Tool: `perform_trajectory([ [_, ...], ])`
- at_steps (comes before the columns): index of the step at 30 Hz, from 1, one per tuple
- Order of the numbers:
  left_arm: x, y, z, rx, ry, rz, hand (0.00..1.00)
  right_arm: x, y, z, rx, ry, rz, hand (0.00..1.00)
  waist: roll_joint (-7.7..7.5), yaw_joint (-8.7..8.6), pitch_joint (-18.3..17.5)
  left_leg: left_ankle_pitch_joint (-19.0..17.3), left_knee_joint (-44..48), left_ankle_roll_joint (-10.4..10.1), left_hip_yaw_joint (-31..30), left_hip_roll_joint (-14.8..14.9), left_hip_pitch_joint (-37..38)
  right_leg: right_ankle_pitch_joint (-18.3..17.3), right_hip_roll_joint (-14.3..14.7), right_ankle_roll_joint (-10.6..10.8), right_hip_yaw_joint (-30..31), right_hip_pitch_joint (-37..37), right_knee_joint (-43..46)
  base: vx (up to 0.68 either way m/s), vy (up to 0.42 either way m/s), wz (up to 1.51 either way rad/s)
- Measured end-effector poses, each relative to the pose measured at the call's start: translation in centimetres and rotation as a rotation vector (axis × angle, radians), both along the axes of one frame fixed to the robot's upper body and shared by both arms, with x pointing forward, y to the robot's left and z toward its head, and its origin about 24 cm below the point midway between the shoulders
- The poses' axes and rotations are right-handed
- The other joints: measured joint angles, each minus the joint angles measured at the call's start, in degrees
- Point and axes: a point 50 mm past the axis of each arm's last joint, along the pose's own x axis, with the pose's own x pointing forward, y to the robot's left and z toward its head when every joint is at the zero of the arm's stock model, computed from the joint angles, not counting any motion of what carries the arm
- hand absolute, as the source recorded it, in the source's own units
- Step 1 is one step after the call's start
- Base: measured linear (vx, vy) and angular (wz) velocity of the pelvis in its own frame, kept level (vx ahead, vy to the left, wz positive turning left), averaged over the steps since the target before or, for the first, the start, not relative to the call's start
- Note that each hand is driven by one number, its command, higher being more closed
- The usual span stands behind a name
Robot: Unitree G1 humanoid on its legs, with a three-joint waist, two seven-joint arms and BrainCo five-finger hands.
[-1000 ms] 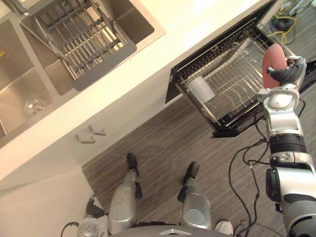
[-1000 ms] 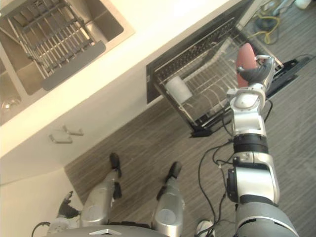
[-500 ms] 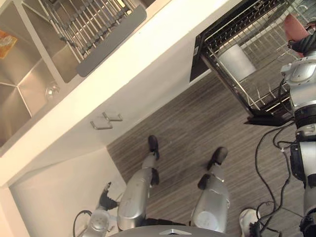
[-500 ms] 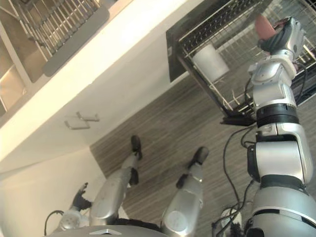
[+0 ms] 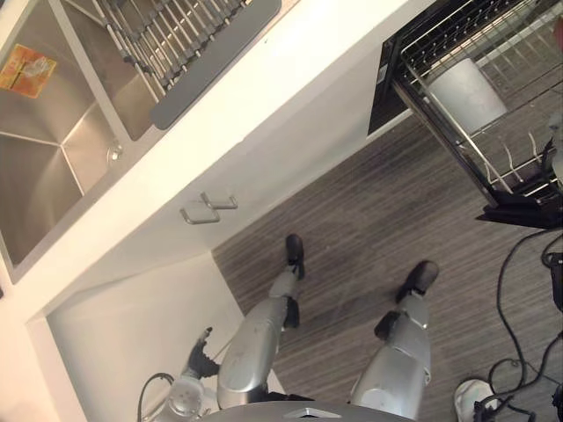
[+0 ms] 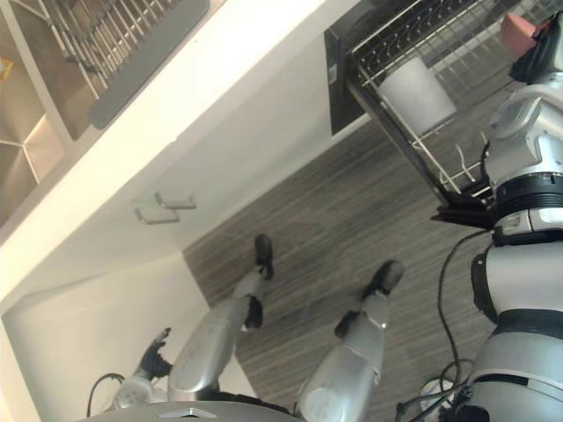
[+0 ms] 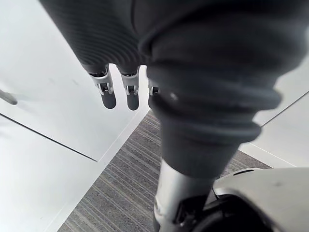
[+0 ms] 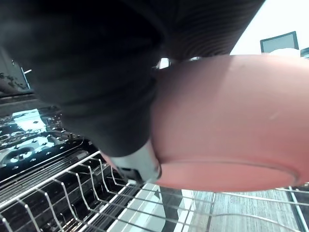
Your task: Walk over to the sink, pick up the cup, carry it to the dishwasher, place the cup inside the dishwasher, then close the dishwasher door
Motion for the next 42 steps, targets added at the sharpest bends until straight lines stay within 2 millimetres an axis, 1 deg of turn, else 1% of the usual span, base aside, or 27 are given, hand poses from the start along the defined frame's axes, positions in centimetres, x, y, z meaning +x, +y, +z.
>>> perform_trajectory([
  [2,0.3,-0.2,0.1,-0.002,-0.007,-0.013,0.00,-0.1,-0.2,0.0,-0.016,0.020,-0.010,0.00,0.32,0.85,-0.2,0.0,0.0,0.0,-0.2,-0.3,0.0,-0.2,-0.3,0.2,0.3,-0.4,0.4,0.00,0.000,0.00],
  [3,0.3,-0.2,0.1,-0.002,-0.007,-0.017,0.00,-0.2,-0.3,0.0,-0.016,0.021,-0.010,0.00,0.37,0.96,-0.3,0.0,0.1,0.0,-0.2,-0.4,0.0,-0.3,-0.4,0.2,0.3,-0.5,0.5,0.00,0.000,0.00],
  [5,0.3,-0.3,0.1,-0.002,-0.009,-0.021,0.00,-0.3,-0.5,0.0,0.006,0.021,-0.004,0.00,0.41,1.01,-0.3,0.0,0.3,0.0,-0.7,-0.7,0.0,-0.3,-0.7,0.3,0.3,-0.5,0.6,0.02,-0.002,0.02],
  [6,0.4,-0.3,0.2,-0.001,-0.014,-0.033,0.00,-0.4,-0.8,0.0,0.044,0.026,0.004,0.00,0.44,1.01,-0.3,0.0,0.3,0.1,-1.6,-1.0,0.0,-0.4,-1.0,0.4,0.3,-0.5,0.6,0.02,-0.002,0.04],
  [9,0.5,-0.3,0.3,-0.003,-0.021,-0.043,0.00,-0.5,-1.0,0.1,0.090,0.012,0.019,0.00,0.49,0.95,-0.4,0.1,0.3,0.1,-1.8,-1.3,0.1,-0.4,-1.2,0.4,0.2,-0.3,0.6,0.01,0.000,0.03],
  [13,0.8,-0.5,0.6,-0.020,-0.032,-0.056,0.00,-0.3,-0.8,-0.3,0.178,0.014,0.108,0.00,0.52,0.75,-0.4,-0.2,0.3,0.1,-2.0,-1.4,1.7,-0.7,-1.3,0.6,0.0,1.4,0.6,0.00,0.000,0.00],
  [15,0.7,-0.5,0.6,-0.021,-0.030,-0.055,0.00,-0.3,-0.9,-0.7,0.252,-0.011,0.163,0.00,0.55,0.64,-0.4,-0.5,0.3,0.0,-2.0,-1.4,2.5,-1.0,-1.3,0.7,0.0,2.2,0.7,0.00,0.000,0.00],
  [16,0.6,-0.6,0.5,-0.021,-0.023,-0.053,0.00,-0.4,-1.2,-1.1,0.331,-0.029,0.191,0.00,0.55,0.46,-0.4,-1.0,0.1,-0.1,-2.1,-1.4,3.2,-1.1,-1.3,0.7,0.0,2.8,0.7,0.00,0.000,0.00],
  [17,0.5,-0.6,0.6,-0.023,-0.023,-0.051,0.00,-0.5,-1.4,-1.2,0.370,-0.045,0.206,0.00,0.54,0.32,-0.4,-1.1,0.0,-0.1,-2.1,-1.4,3.4,-1.2,-1.3,0.7,0.0,3.1,0.7,0.00,0.000,0.00],
  [19,-0.2,-0.7,0.4,-0.030,-0.006,-0.038,0.00,-0.5,-1.4,-1.6,0.528,-0.103,0.288,0.00,0.47,-0.69,-0.4,-1.2,0.0,-0.1,-2.1,-1.4,4.4,-1.3,-1.3,0.8,-0.2,4.2,0.6,0.04,-0.010,0.01],
  [21,-0.5,-0.7,0.3,-0.033,0.006,-0.018,0.00,0.0,-0.9,-2.2,0.621,-0.099,0.366,0.00,0.41,-1.46,-0.3,-1.4,0.0,-0.3,-2.0,-1.3,5.6,-1.5,-1.3,0.9,-0.1,5.4,0.5,0.05,-0.018,-0.03],
  [23,-0.8,-0.6,0.2,-0.035,0.026,0.003,0.00,0.8,0.3,-3.3,0.757,-0.045,0.516,0.00,0.19,-2.58,-0.2,-1.6,0.0,-0.2,-1.9,-1.0,7.2,-2.0,-1.0,1.0,-0.1,6.9,0.5,0.06,-0.040,-0.06],
  [25,-0.9,-0.4,0.1,-0.038,0.035,0.013,0.00,1.2,1.1,-3.7,0.824,-0.028,0.602,0.00,-0.04,-3.06,0.0,-1.7,0.0,-0.1,-1.8,-0.6,7.7,-2.0,-0.6,0.9,-0.1,7.4,0.4,0.04,-0.047,-0.06],
  [26,-0.9,-0.4,0.1,-0.043,0.039,0.024,0.00,1.3,1.3,-3.9,0.900,-0.066,0.657,0.00,-0.48,-3.48,0.3,-1.7,0.0,-0.2,-1.7,-0.3,8.5,-2.1,-0.4,0.8,-0.1,8.2,0.2,0.04,-0.046,-0.03],
  [28,-1.0,0.1,0.2,-0.040,0.038,0.049,0.00,1.4,1.8,-4.2,0.993,-0.150,0.746,0.00,-1.38,-4.16,1.0,-2.0,0.0,-0.6,-1.5,0.1,10.2,-2.1,0.1,0.8,-0.2,10.0,-0.2,0.04,-0.044,-0.07],
  [29,-1.0,0.2,0.2,-0.037,0.036,0.054,0.00,1.3,2.1,-4.3,1.004,-0.178,0.776,0.00,-1.71,-4.36,1.3,-2.1,0.0,-0.7,-1.4,0.4,10.8,-2.1,0.3,0.8,-0.2,10.7,-0.3,0.02,-0.054,-0.11],
  [31,-1.1,1.0,0.4,-0.028,0.024,0.091,0.00,0.8,3.0,-3.9,1.011,-0.313,0.869,0.00,-3.82,-5.60,2.8,-2.4,0.0,-1.0,-1.4,1.4,12.6,-2.2,1.4,0.6,-0.3,12.6,-0.6,0.00,-0.056,-0.09],
  [32,-1.1,1.3,0.4,-0.026,0.022,0.102,0.00,0.6,3.0,-3.8,1.009,-0.349,0.872,0.00,-4.29,-5.82,3.1,-2.5,-0.1,-1.1,-1.3,1.6,13.0,-2.4,1.7,0.3,-0.3,12.9,-0.6,-0.02,-0.065,-0.06],
  [33,-1.1,1.7,0.5,-0.020,0.020,0.125,0.00,-0.2,2.5,-3.7,0.996,-0.425,0.849,0.00,-5.00,-6.24,3.6,-2.7,-0.1,-1.5,-1.1,2.2,13.8,-2.6,2.3,0.0,-0.4,14.0,-1.1,-0.02,-0.049,-0.02],
  [35,-1.1,1.9,0.4,-0.016,0.023,0.138,0.00,-0.8,1.6,-4.2,1.008,-0.497,0.797,0.00,-5.60,-6.70,3.6,-2.9,-0.1,-1.7,-0.8,2.7,14.5,-2.7,2.9,0.0,-0.3,14.8,-1.6,0.00,-0.041,-0.05],
  [36,-1.2,2.2,0.4,-0.012,0.026,0.152,0.00,-1.3,0.8,-4.9,1.034,-0.554,0.746,0.00,-6.23,-7.04,3.6,-3.1,-0.1,-1.9,-0.4,3.1,15.1,-2.7,3.4,0.0,-0.2,15.6,-2.1,0.02,-0.044,-0.11],
  [37,-1.4,2.4,0.4,-0.007,0.031,0.165,0.00,-2.0,-0.3,-6.1,1.061,-0.598,0.681,0.00,-6.86,-7.50,3.4,-3.2,-0.1,-2.0,-0.3,3.5,16.0,-2.5,3.9,-0.1,-0.3,16.6,-2.6,0.04,-0.049,-0.13],
  [39,-1.7,2.8,0.2,0.004,0.048,0.185,0.00,-3.0,-1.7,-7.9,1.092,-0.640,0.586,0.00,-7.99,-8.06,2.9,-3.3,-0.1,-2.2,-0.1,4.0,17.0,-2.4,4.4,0.1,-0.3,17.7,-3.2,0.04,-0.045,-0.08],
  [40,-2.1,3.2,0.1,0.014,0.066,0.202,0.00,-3.9,-2.7,-9.4,1.109,-0.666,0.507,0.00,-8.76,-8.62,1.9,-3.4,-0.1,-2.4,-0.1,4.4,17.4,-2.2,4.9,0.1,-0.5,18.5,-3.8,0.05,-0.034,-0.05],
  [42,-3.1,3.7,-0.2,0.031,0.098,0.222,0.00,-5.1,-4.0,-11.0,1.141,-0.715,0.423,0.00,-10.00,-9.65,-0.1,-3.4,-0.1,-2.5,-0.2,4.5,17.5,-2.2,5.2,0.0,-0.9,18.7,-3.9,0.08,-0.018,0.00],
])
